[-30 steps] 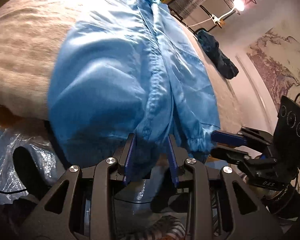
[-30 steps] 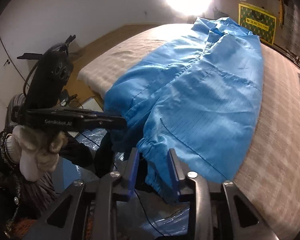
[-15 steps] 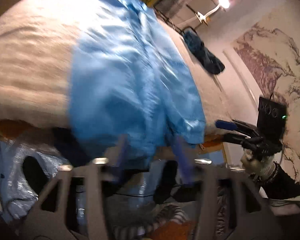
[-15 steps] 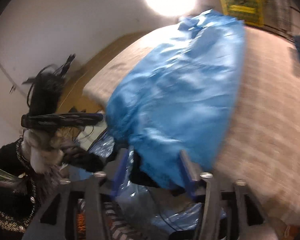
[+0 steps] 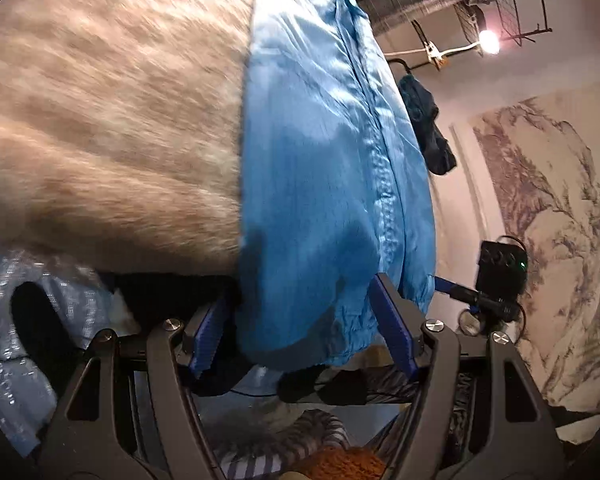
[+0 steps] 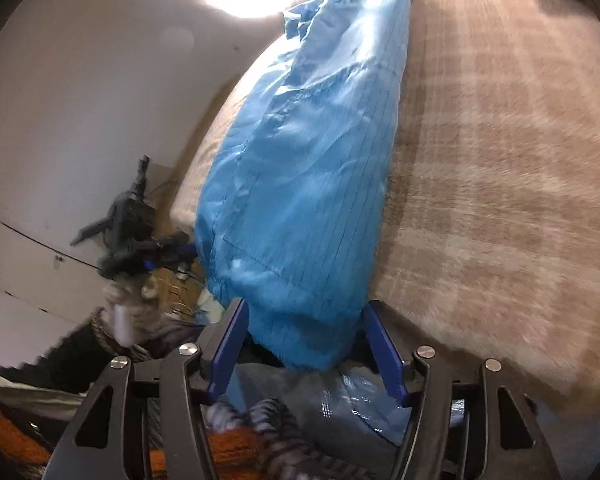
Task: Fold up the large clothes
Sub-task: 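Grasp the sleeve cuff with the left tool while the right tool holds the hem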
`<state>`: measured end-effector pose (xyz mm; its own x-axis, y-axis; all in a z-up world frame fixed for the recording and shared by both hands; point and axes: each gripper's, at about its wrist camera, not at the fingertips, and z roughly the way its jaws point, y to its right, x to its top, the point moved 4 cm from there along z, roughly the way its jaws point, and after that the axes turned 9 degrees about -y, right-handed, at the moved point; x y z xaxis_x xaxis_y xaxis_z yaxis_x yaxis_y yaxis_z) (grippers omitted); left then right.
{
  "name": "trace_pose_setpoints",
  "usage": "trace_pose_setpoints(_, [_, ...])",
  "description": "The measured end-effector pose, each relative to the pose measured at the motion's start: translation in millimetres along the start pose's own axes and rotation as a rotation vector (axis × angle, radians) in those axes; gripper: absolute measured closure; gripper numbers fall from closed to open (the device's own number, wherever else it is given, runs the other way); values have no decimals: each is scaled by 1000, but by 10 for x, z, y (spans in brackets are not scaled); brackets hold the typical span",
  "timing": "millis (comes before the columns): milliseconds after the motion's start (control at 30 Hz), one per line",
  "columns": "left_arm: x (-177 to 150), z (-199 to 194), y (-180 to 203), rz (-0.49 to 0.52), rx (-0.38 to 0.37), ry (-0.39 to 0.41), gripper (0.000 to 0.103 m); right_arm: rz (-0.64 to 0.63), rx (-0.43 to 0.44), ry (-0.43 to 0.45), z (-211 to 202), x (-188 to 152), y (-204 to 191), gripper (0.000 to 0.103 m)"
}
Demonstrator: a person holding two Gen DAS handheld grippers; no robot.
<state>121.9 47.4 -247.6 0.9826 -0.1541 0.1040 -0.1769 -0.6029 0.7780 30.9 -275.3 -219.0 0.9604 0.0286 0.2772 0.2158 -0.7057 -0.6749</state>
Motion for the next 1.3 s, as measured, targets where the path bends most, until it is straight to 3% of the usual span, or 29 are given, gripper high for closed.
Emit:
trace_pose_setpoints(167, [-7,180,-31,-12,-45,-39,33,28,104,20,56,80,33,40])
trace_pose_setpoints(267, [-111,243,13,-15,-79,-70,33,31,146,-2,50,13,32,41])
trace_pose_setpoints(400, [-181,131,240,33,-120,-56,33,23,158,-53,160,-37,54,46])
trace_pose_setpoints(533, [-162,105,424,83,-130,-56,48,13,154,-92,320,-25,56,51])
trace_pose_setpoints(600, [-157,114,482,85,-139,-66,54,9,162,-112,417,12,24,59])
trace_pose_setpoints(633, [-151,110,519,89,-137,-69,61,6,170,-122,453,21,1,71])
trace_pose_setpoints(733, [-104,38,647,104,-124,-60,83,-15,208,-127,493,24,-99,88])
trace_pose_setpoints(833, [-45,-84,766,115,-122,-27,88,-56,187,-108,437,18,-206,97])
trace_pose_setpoints(933, [-9,-142,780,99,-126,-3,91,-49,203,-84,327,6,-245,99])
trace_pose_setpoints(1033, [6,-81,745,36,-143,-21,93,-40,156,-113,333,-11,-171,99])
trace_pose_setpoints(1300, [197,-274,988,22,-190,34,93,-20,227,-48,170,90,-404,100])
